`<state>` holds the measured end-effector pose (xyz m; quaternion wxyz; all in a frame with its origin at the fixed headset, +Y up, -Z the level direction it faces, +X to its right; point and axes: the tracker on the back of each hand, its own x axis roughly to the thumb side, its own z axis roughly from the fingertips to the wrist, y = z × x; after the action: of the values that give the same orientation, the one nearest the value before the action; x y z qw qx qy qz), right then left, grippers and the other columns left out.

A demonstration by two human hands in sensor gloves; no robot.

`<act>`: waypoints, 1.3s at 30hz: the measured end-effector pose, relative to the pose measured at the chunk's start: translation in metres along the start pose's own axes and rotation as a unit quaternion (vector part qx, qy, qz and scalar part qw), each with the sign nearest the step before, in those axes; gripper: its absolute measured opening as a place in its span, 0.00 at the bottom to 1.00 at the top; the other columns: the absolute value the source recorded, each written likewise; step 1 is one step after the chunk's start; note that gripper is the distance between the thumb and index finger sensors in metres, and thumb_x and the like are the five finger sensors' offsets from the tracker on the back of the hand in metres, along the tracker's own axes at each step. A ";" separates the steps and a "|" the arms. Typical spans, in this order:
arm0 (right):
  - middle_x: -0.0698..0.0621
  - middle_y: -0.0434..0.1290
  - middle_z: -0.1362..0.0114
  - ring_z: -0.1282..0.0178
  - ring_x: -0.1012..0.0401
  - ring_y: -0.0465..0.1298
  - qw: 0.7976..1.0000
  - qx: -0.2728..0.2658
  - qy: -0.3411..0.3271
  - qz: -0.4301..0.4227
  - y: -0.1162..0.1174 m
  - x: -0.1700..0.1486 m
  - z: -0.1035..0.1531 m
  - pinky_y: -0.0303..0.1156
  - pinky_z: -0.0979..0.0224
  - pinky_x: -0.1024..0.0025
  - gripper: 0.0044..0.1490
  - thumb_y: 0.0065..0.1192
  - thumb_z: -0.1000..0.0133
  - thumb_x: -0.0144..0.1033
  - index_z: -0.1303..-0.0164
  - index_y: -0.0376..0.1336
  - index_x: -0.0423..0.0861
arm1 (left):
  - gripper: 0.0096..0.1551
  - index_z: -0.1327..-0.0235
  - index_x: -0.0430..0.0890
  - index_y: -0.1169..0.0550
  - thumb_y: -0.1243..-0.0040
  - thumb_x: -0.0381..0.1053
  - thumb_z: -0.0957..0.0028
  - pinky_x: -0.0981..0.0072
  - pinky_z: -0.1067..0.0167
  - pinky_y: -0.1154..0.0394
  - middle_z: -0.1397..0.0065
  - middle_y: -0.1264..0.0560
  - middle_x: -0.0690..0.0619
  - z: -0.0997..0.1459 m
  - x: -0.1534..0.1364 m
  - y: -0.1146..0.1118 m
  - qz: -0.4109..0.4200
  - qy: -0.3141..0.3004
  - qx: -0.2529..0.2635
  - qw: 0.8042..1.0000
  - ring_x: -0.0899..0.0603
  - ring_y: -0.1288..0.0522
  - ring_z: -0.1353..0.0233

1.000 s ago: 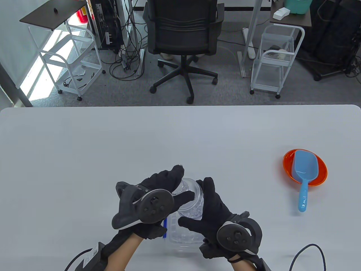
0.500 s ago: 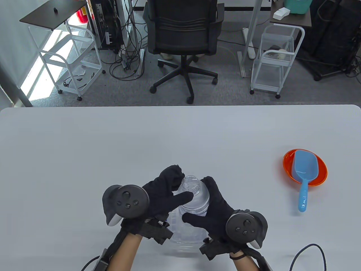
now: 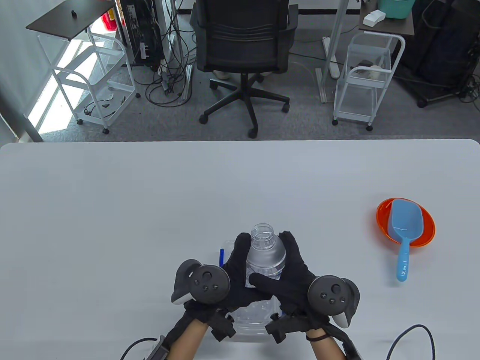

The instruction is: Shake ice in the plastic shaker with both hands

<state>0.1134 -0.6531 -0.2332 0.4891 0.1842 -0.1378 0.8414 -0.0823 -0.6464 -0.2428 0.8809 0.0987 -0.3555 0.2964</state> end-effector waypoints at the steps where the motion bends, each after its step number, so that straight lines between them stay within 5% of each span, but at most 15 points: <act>1: 0.27 0.58 0.23 0.32 0.31 0.69 0.999 0.005 0.006 -0.052 0.002 -0.001 -0.001 0.73 0.37 0.39 0.69 0.57 0.47 0.68 0.22 0.38 0.26 | 0.75 0.34 0.42 0.80 0.38 0.69 0.45 0.42 0.31 0.26 0.20 0.48 0.25 0.003 0.002 0.000 -0.012 0.003 0.028 1.000 0.26 0.31 0.25; 8: 0.22 0.49 0.20 0.29 0.31 0.66 0.995 0.013 0.023 -0.095 0.010 -0.005 -0.002 0.70 0.32 0.41 0.66 0.57 0.45 0.66 0.21 0.40 0.27 | 0.70 0.26 0.45 0.71 0.35 0.67 0.47 0.41 0.32 0.27 0.20 0.49 0.25 0.014 -0.006 0.002 0.065 0.036 0.099 0.992 0.25 0.31 0.27; 14: 0.24 0.51 0.21 0.29 0.34 0.67 0.977 -0.005 0.053 -0.205 0.015 -0.021 -0.002 0.71 0.30 0.46 0.65 0.61 0.48 0.64 0.22 0.44 0.27 | 0.69 0.24 0.34 0.65 0.35 0.67 0.47 0.41 0.31 0.29 0.19 0.55 0.26 0.016 -0.010 0.004 0.097 0.053 0.120 0.987 0.25 0.33 0.26; 17: 0.24 0.50 0.20 0.28 0.32 0.65 0.983 0.014 0.039 -0.177 0.015 -0.018 -0.004 0.69 0.30 0.43 0.65 0.61 0.48 0.63 0.21 0.43 0.28 | 0.69 0.25 0.33 0.64 0.36 0.67 0.47 0.42 0.31 0.28 0.20 0.54 0.26 0.016 -0.012 0.003 0.084 0.046 0.116 0.989 0.25 0.32 0.26; 21: 0.21 0.50 0.19 0.29 0.22 0.58 0.968 0.101 0.067 -0.221 0.019 -0.022 -0.007 0.62 0.41 0.23 0.64 0.57 0.45 0.64 0.17 0.33 0.38 | 0.70 0.27 0.34 0.66 0.35 0.66 0.47 0.42 0.30 0.29 0.19 0.54 0.26 0.014 -0.012 0.002 0.086 0.061 0.115 0.988 0.25 0.33 0.25; 24: 0.21 0.51 0.19 0.28 0.22 0.57 0.966 0.099 0.069 -0.227 0.015 -0.022 -0.015 0.61 0.40 0.22 0.64 0.60 0.44 0.61 0.16 0.33 0.38 | 0.69 0.27 0.32 0.64 0.34 0.66 0.46 0.43 0.29 0.28 0.19 0.53 0.27 0.007 -0.011 0.005 0.080 0.066 0.123 0.987 0.26 0.33 0.25; 31: 0.21 0.45 0.18 0.26 0.20 0.51 0.986 0.063 0.024 -0.152 -0.026 0.045 -0.067 0.55 0.37 0.20 0.67 0.56 0.40 0.60 0.19 0.26 0.30 | 0.67 0.23 0.31 0.57 0.35 0.68 0.47 0.49 0.27 0.26 0.17 0.45 0.30 -0.043 0.008 0.070 0.060 0.039 0.185 0.980 0.30 0.31 0.22; 36: 0.22 0.44 0.16 0.24 0.21 0.49 0.991 0.027 0.002 -0.134 -0.027 0.052 -0.066 0.53 0.36 0.19 0.69 0.54 0.41 0.64 0.19 0.26 0.31 | 0.72 0.23 0.36 0.69 0.34 0.65 0.46 0.38 0.32 0.26 0.13 0.50 0.35 -0.049 0.018 0.081 0.052 0.049 0.129 0.989 0.29 0.33 0.19; 39: 0.25 0.48 0.17 0.24 0.24 0.54 0.990 0.008 0.041 -0.136 -0.011 0.026 -0.071 0.56 0.35 0.21 0.69 0.57 0.43 0.64 0.19 0.29 0.32 | 0.68 0.20 0.34 0.62 0.35 0.65 0.46 0.44 0.29 0.26 0.16 0.48 0.27 -0.054 0.005 0.063 -0.002 0.074 0.102 0.992 0.26 0.31 0.22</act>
<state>0.0990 -0.5979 -0.2846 0.6030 0.1705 -0.0843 0.7747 -0.0862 -0.5723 -0.2810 0.8907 0.1663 -0.2575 0.3357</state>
